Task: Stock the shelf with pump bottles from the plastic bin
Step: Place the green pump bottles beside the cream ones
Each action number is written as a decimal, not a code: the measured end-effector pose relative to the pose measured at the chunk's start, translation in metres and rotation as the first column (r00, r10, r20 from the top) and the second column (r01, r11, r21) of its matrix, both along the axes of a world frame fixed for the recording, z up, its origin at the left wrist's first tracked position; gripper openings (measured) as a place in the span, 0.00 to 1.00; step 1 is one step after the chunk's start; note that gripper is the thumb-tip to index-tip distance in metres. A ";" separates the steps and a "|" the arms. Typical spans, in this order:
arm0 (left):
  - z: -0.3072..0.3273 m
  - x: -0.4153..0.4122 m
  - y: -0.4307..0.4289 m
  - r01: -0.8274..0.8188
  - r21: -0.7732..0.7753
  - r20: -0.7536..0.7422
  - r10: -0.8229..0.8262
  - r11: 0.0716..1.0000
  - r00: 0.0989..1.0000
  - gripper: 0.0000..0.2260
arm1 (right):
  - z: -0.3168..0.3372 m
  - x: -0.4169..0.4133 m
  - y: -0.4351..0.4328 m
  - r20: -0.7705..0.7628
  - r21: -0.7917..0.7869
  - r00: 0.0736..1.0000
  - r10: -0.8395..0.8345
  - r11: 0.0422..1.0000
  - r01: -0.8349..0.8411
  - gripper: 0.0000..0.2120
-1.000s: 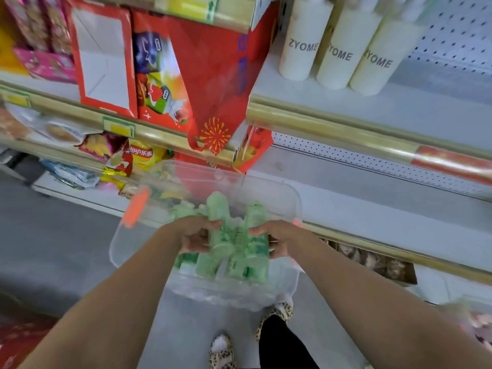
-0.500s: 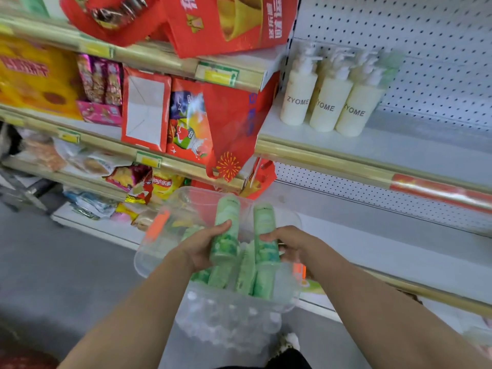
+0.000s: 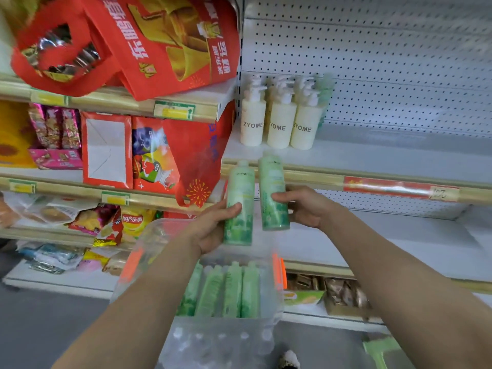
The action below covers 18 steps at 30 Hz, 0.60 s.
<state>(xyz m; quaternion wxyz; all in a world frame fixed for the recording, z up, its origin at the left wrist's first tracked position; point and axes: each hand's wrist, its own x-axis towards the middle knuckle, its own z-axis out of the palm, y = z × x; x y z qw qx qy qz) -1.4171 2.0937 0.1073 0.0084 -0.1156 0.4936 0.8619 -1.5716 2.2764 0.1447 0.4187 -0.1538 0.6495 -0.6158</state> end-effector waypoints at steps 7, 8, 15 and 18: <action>0.060 -0.061 0.025 0.038 -0.085 -0.099 -0.047 0.996 0.994 0.20 | 0.058 -0.044 0.035 -0.108 -0.139 0.981 -0.159 0.980 0.144 0.24; 0.064 -0.071 0.027 0.029 -0.096 -0.108 -0.039 0.995 0.993 0.21 | 0.066 -0.052 0.040 -0.118 -0.160 0.976 -0.186 0.973 0.166 0.25; 0.085 -0.137 0.039 -0.090 -0.078 -0.152 0.077 0.993 0.985 0.26 | 0.109 -0.134 0.074 -0.238 -0.260 0.889 -0.391 0.908 0.330 0.20; 0.089 -0.165 0.045 -0.119 -0.068 -0.161 0.107 0.991 0.981 0.27 | 0.113 -0.168 0.084 -0.285 -0.245 0.854 -0.436 0.894 0.374 0.24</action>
